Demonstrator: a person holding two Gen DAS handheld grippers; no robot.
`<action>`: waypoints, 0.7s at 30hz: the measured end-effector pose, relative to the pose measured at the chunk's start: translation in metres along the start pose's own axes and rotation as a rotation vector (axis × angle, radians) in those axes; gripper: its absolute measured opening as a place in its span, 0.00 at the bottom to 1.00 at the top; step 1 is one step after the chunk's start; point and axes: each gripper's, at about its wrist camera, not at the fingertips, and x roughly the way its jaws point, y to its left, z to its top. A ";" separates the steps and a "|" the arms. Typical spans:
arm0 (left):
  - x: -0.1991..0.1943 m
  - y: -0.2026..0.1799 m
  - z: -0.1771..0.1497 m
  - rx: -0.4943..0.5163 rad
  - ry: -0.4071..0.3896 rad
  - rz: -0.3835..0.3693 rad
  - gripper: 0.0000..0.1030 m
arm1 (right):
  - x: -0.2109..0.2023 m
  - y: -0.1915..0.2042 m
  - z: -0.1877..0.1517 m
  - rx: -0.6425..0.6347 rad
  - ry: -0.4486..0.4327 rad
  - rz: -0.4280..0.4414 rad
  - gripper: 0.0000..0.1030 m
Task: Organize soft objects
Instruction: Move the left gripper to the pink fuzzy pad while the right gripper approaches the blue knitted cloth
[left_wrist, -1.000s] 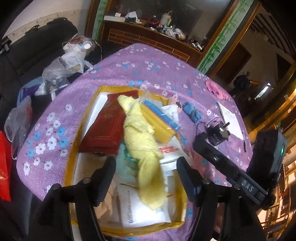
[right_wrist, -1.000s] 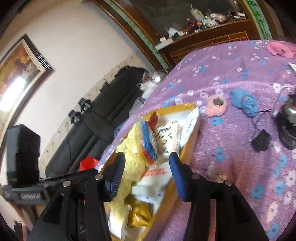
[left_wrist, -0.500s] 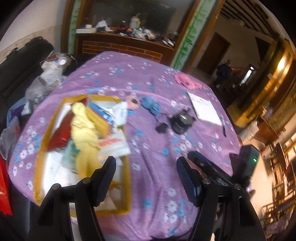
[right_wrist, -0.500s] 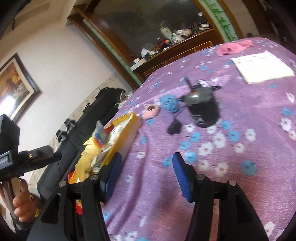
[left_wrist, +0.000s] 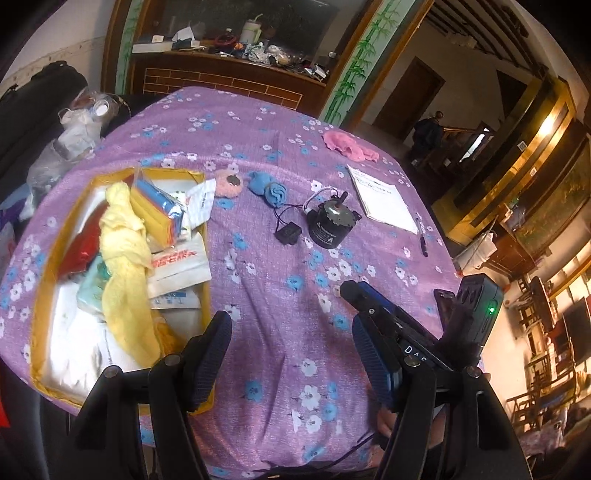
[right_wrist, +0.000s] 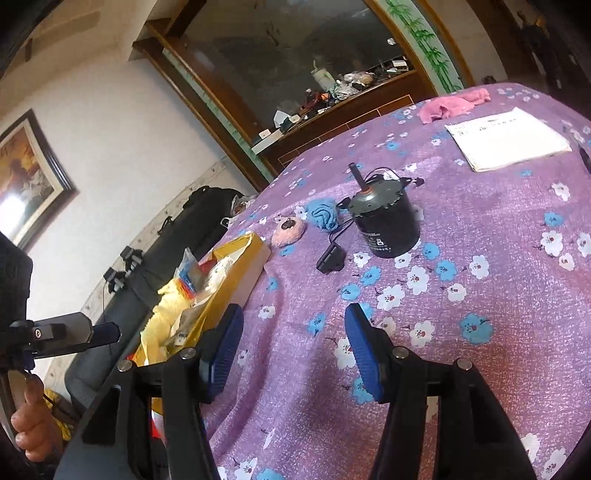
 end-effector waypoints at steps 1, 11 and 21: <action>0.003 0.001 0.001 -0.009 0.003 0.006 0.69 | 0.000 0.000 0.000 -0.004 -0.001 0.000 0.55; 0.034 0.011 0.020 -0.056 0.036 -0.002 0.69 | 0.012 -0.007 0.003 0.028 0.052 0.022 0.55; 0.061 0.022 0.057 -0.088 0.020 -0.025 0.69 | 0.025 0.005 0.012 -0.009 0.118 -0.008 0.55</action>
